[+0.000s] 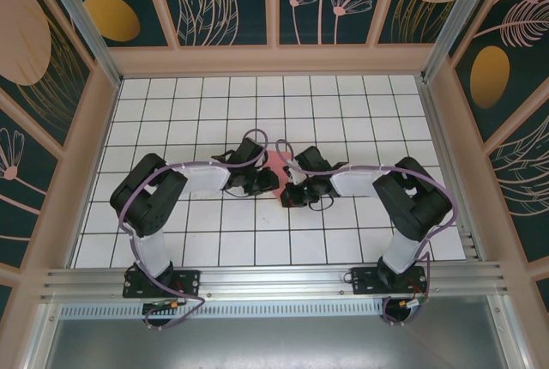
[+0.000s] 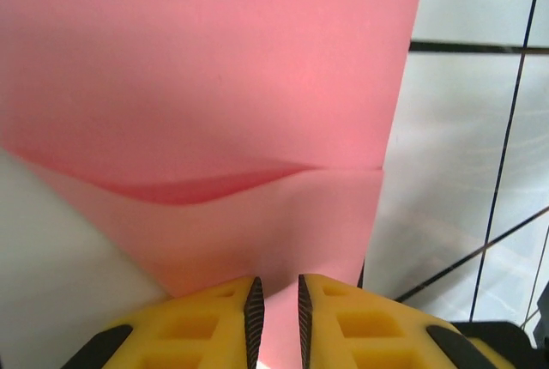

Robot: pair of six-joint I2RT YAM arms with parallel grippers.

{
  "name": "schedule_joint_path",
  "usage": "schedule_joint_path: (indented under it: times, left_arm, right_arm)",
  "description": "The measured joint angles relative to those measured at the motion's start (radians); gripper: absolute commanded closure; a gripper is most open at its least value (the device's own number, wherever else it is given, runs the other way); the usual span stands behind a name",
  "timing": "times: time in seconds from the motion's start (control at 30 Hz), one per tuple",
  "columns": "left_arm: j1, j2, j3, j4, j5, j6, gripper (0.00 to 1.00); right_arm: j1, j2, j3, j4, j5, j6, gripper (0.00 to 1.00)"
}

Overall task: Fold a paper plane with a square sheet of paper (fold left side to right side)
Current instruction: Third fold the triangle at the center of the table.

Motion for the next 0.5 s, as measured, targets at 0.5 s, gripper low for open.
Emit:
schedule_joint_path:
  times: [0.5]
  left_arm:
    - [0.097,0.024,0.043,-0.010,-0.050,0.069,0.72]
  right_arm:
    - [0.000,0.004,0.003,0.009,0.004,0.000,1.00]
